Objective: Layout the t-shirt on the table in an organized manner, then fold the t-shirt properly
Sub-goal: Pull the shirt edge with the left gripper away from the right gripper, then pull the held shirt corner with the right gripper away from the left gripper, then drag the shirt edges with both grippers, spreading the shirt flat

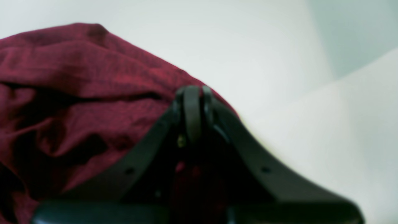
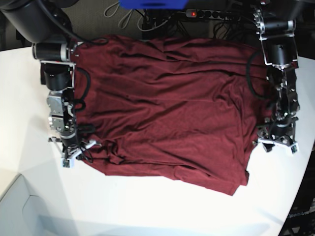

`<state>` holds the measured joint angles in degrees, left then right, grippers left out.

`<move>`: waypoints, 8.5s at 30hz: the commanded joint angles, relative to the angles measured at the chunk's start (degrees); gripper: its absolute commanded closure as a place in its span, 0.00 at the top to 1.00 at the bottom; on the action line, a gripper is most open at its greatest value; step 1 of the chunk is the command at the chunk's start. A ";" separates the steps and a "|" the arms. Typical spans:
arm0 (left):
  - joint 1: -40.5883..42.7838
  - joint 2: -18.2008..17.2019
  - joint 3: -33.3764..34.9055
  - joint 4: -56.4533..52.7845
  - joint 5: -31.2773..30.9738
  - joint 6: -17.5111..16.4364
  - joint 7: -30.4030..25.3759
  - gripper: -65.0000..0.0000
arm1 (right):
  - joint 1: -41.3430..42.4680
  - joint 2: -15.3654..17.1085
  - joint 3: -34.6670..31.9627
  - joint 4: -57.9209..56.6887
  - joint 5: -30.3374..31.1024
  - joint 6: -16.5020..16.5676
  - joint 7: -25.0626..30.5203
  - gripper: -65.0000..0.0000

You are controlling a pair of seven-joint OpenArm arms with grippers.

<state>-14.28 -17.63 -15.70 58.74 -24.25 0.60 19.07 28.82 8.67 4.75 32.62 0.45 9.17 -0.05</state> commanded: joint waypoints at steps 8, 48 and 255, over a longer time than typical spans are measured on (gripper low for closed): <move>-1.32 -0.88 2.47 -1.11 -0.15 -0.47 -1.18 0.54 | -0.03 -0.09 -0.05 -0.31 -0.40 0.55 -4.65 0.01; -1.58 -0.35 6.78 -4.72 -0.32 -0.47 -1.71 0.13 | 0.15 0.26 -0.14 -0.31 -0.40 0.55 -4.30 0.01; 19.07 -3.25 -0.60 18.31 4.69 -0.21 2.07 0.67 | -47.85 -9.06 10.67 73.36 -0.14 1.07 -33.31 0.02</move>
<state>5.89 -19.53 -15.84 76.12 -19.70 -0.01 22.85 -19.25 -0.78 15.25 105.06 0.03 10.22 -34.70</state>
